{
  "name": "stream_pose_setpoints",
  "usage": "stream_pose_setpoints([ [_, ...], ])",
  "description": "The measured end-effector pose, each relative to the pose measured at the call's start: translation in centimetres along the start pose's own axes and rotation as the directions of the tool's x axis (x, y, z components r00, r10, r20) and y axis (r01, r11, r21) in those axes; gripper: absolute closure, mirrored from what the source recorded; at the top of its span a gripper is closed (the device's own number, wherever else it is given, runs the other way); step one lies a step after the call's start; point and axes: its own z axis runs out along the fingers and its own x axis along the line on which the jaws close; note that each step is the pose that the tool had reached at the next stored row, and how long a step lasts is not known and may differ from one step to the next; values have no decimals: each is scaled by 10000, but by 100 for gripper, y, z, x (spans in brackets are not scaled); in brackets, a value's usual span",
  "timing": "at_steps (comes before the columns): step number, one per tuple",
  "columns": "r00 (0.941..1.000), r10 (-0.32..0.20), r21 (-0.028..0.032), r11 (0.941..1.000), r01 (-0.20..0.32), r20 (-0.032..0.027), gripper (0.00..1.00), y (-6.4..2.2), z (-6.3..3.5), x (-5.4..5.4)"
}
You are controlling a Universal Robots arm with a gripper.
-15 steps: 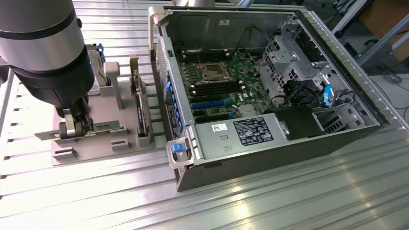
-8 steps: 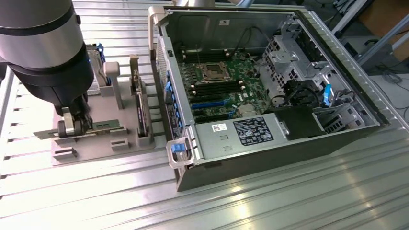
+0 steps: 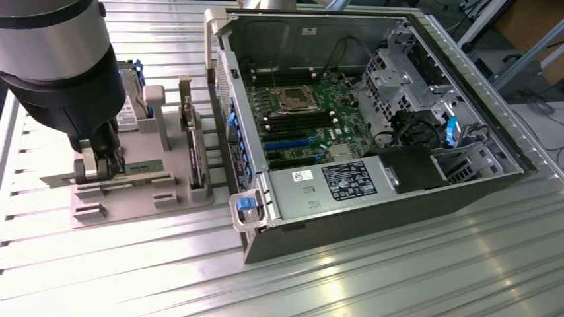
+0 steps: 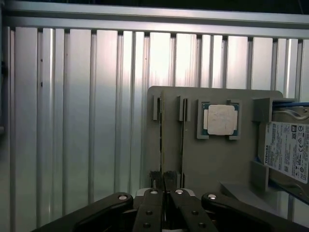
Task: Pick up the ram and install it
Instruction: 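Pick up the ram and move it above insertion slot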
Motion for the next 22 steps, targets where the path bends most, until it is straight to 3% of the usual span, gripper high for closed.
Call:
stream_pose_setpoints([
  [9,10000,0,-1,10000,0,0,88,6,-176,-4],
  [11,10000,0,0,10000,0,0,88,10,-266,-6],
  [22,10000,0,0,10000,0,0,88,19,-519,-12],
])
